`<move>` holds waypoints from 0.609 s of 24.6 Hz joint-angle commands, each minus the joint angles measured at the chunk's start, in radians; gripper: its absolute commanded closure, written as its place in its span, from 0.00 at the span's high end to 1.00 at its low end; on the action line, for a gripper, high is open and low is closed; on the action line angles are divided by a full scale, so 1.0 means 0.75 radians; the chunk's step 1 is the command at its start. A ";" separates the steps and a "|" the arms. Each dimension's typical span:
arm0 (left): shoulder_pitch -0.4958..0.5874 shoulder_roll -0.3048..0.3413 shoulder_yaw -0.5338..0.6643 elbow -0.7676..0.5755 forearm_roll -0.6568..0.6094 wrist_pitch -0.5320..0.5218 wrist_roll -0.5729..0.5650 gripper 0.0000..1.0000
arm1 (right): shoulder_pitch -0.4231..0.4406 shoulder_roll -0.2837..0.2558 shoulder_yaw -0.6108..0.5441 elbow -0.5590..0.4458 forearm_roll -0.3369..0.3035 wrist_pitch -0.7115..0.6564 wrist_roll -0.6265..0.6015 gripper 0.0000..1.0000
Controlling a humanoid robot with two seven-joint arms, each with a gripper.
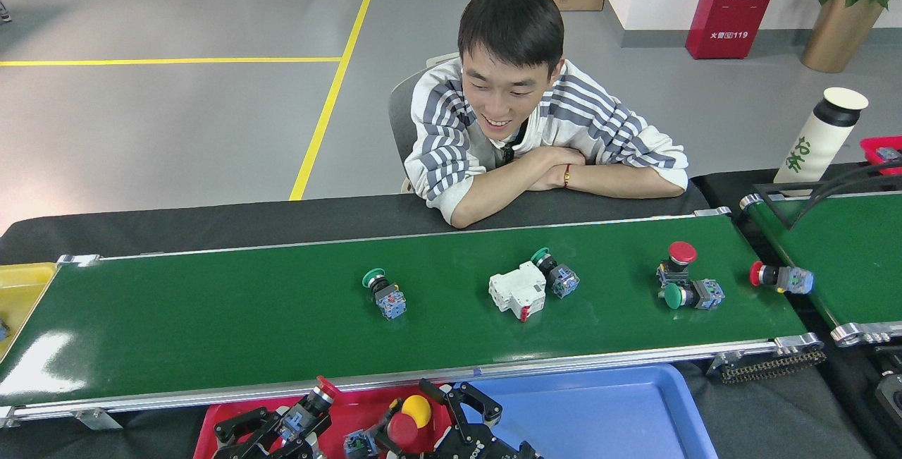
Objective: Pick switch part from conveyor to tray
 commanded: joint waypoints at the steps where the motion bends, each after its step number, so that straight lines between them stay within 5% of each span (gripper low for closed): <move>1: -0.004 -0.005 0.013 -0.010 0.000 -0.013 0.010 1.00 | -0.006 0.003 -0.006 -0.019 -0.001 -0.005 0.007 1.00; 6: 0.000 -0.033 0.081 -0.004 0.006 -0.013 0.010 1.00 | 0.070 0.001 -0.208 -0.109 -0.009 0.134 0.013 1.00; 15: 0.032 -0.127 0.234 0.006 -0.006 0.005 0.006 1.00 | 0.268 -0.009 -0.263 -0.225 0.001 0.969 -0.144 0.99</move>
